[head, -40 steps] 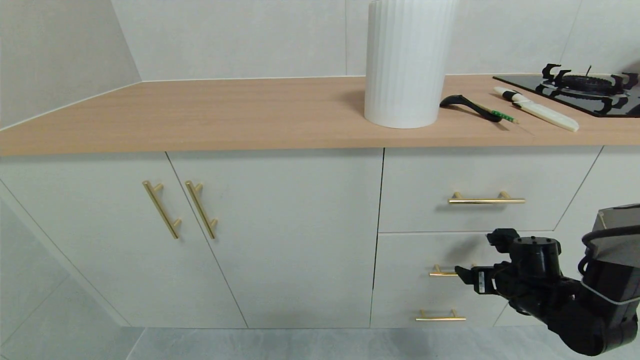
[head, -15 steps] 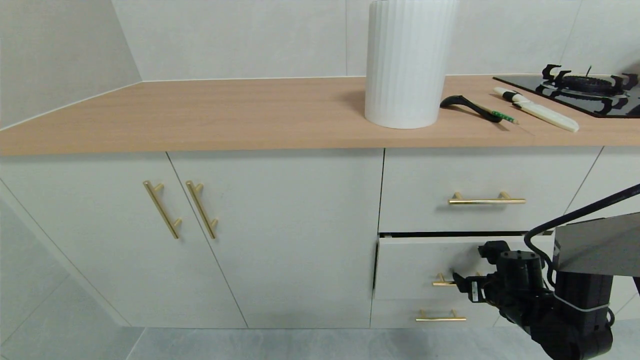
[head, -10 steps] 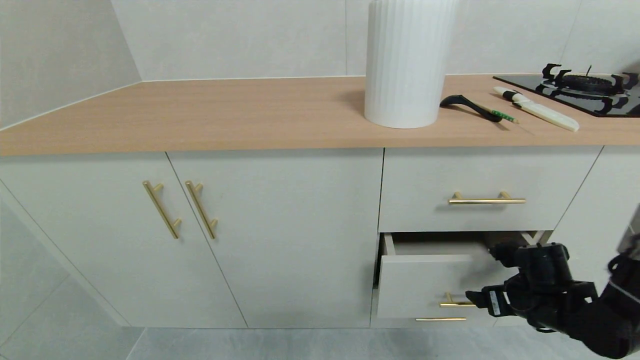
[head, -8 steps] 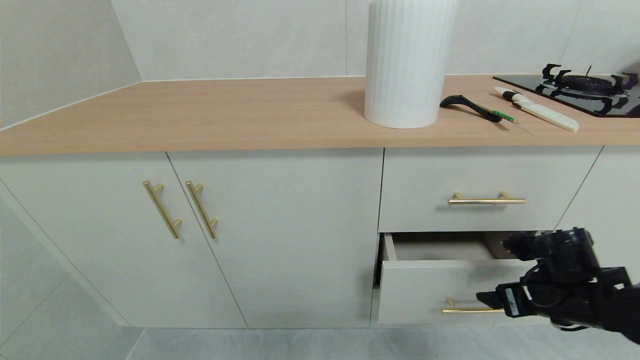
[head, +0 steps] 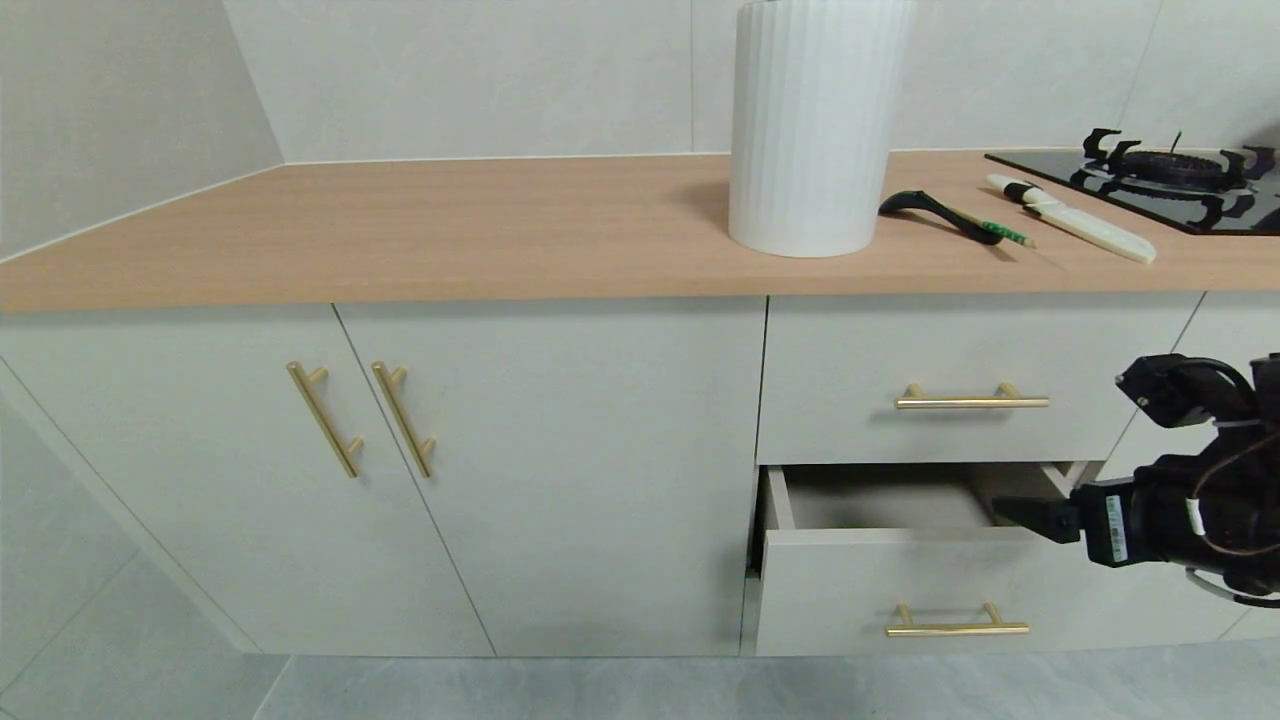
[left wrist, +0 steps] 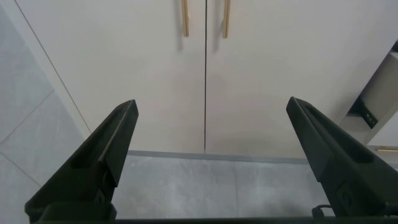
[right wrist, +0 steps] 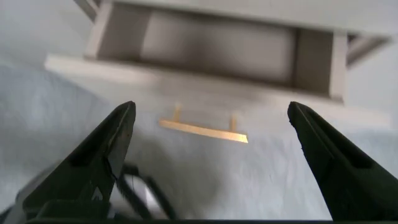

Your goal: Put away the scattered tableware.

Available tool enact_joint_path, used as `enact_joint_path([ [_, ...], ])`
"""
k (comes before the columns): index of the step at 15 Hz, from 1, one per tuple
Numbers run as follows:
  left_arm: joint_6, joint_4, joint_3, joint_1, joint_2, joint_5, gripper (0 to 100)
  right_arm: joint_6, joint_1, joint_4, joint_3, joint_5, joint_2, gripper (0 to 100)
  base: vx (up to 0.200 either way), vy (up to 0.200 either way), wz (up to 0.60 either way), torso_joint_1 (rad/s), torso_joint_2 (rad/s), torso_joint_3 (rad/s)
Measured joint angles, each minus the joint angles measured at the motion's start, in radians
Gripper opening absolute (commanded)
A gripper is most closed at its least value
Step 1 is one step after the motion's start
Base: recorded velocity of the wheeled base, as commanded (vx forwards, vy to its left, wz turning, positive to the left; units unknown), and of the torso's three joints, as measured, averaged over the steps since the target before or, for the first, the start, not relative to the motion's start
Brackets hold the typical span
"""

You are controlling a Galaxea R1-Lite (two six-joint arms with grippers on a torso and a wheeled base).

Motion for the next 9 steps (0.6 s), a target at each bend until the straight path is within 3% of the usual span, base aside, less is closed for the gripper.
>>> enact_joint_path([
  [5,0.0,0.0,0.0,0.0,0.0,0.0,100,0.094,0.059,-0.409,0.08,-0.176,0.251,100,0.0,0.0,0.0,0.0,0.0,0.0],
  [9,0.0,0.0,0.0,0.0,0.0,0.0,100,0.106,0.078,-0.553,0.102,-0.217,0.396,100,0.0,0.0,0.0,0.0,0.0,0.0],
])
